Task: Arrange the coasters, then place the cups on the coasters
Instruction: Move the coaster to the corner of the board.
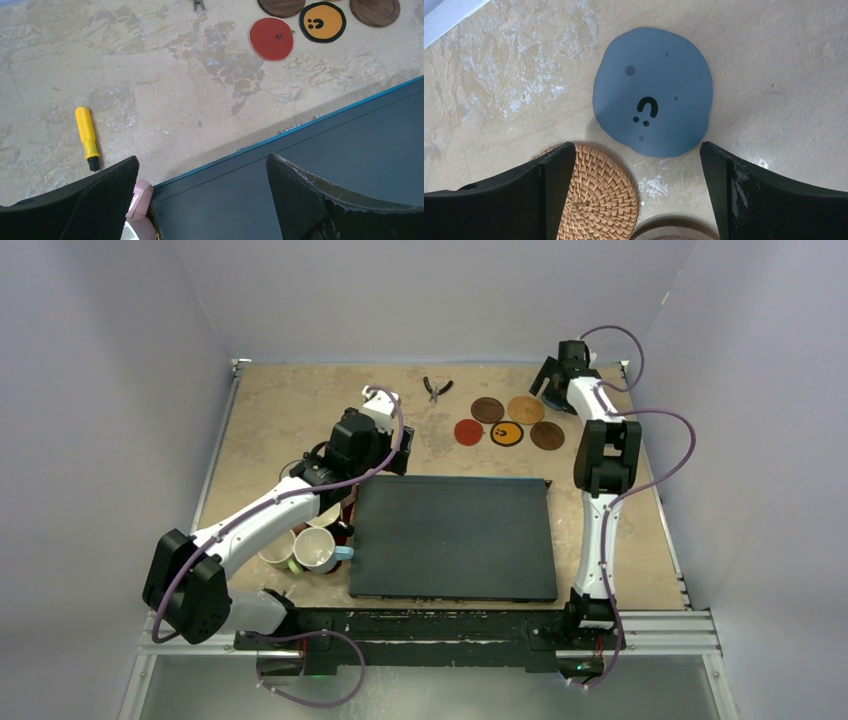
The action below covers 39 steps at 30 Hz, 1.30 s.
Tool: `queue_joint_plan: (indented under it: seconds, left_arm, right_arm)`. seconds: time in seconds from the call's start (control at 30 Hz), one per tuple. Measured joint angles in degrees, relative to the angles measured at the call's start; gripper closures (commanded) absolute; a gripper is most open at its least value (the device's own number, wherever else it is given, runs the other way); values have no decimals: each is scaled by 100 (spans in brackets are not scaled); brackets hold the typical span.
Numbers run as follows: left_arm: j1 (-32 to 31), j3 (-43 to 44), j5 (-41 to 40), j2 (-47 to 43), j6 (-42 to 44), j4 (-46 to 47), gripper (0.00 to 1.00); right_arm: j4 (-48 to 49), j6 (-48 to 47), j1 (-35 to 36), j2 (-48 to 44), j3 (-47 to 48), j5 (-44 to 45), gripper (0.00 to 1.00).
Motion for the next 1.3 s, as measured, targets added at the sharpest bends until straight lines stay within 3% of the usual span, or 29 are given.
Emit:
queue_joint_plan:
  seconds: [0.3, 0.57, 0.87, 1.3]
  left_arm:
    - [0, 0, -13, 42, -2, -24, 6]
    - [0, 0, -13, 157, -2, -24, 6]
    - [0, 0, -11, 280, 0, -26, 7]
    - [0, 0, 9, 289, -2, -26, 6]
  right_arm:
    - [85, 446, -153, -424, -627, -153, 2]
    - [144, 684, -468, -437, -645, -348, 4]
    - [544, 789, -599, -133, -315, -881, 19]
    - [1176, 734, -592, 72, -254, -1799, 22]
